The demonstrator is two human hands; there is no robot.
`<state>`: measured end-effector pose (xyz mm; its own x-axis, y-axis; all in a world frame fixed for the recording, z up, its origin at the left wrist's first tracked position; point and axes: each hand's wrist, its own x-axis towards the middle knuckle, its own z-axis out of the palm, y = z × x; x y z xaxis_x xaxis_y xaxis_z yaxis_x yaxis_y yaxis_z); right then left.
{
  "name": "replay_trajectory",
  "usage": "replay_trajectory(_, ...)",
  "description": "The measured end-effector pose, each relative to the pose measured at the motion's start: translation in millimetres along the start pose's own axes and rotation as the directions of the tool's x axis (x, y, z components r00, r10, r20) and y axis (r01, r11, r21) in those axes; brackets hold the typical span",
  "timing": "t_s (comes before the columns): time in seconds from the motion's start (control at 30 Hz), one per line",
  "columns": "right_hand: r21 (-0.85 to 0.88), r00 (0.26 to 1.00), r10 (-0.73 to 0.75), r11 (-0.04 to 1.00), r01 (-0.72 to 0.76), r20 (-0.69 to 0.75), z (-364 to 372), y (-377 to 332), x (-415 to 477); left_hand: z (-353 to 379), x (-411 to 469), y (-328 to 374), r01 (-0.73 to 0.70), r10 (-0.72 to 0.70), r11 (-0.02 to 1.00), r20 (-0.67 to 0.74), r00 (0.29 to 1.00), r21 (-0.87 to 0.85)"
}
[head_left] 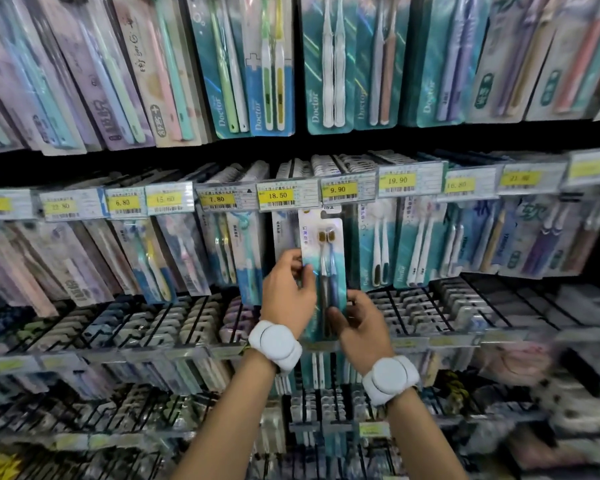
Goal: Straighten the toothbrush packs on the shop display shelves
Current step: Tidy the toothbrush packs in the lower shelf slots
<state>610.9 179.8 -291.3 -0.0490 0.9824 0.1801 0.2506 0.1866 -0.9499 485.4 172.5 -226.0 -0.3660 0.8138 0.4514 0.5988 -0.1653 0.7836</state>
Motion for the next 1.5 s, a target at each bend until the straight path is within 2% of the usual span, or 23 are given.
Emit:
replay_trajectory(0.23, 0.046, 0.997, 0.039, 0.998, -0.036, -0.07, -16, -8, 9, 8, 4, 9, -0.018, 0.019, 0.999, 0.018, 1.0, -0.031)
replay_trajectory(0.43, -0.026, 0.993, -0.013, 1.0, 0.01, -0.121, -39, -21, 27, 14, 16, 12, -0.005, 0.006, 0.997, 0.012, 1.0, -0.081)
replay_trajectory(0.7, 0.012, 0.99, 0.075, 0.997, -0.074, -0.119, -43, -24, 42, 23, 28, 19, -0.016, 0.021, 0.992, 0.045, 0.999, -0.127)
replay_trajectory(0.87, 0.021, 0.99, 0.105, 0.994, -0.103, -0.099, -36, -26, 46, 23, 39, 23, -0.051, 0.051, 0.996, 0.003, 0.999, -0.078)
replay_trajectory(1.07, -0.031, 0.989, 0.148, 0.989, -0.147, 0.022, -13, -26, 40, 24, 46, 13, -0.073, 0.075, 0.997, -0.059, 0.995, 0.034)
replay_trajectory(1.5, -0.026, 0.949, 0.312, 0.949, -0.313, -0.046, 3, -16, 45, 11, 26, -26, 0.02, -0.02, 1.0, 0.002, 1.0, 0.021)
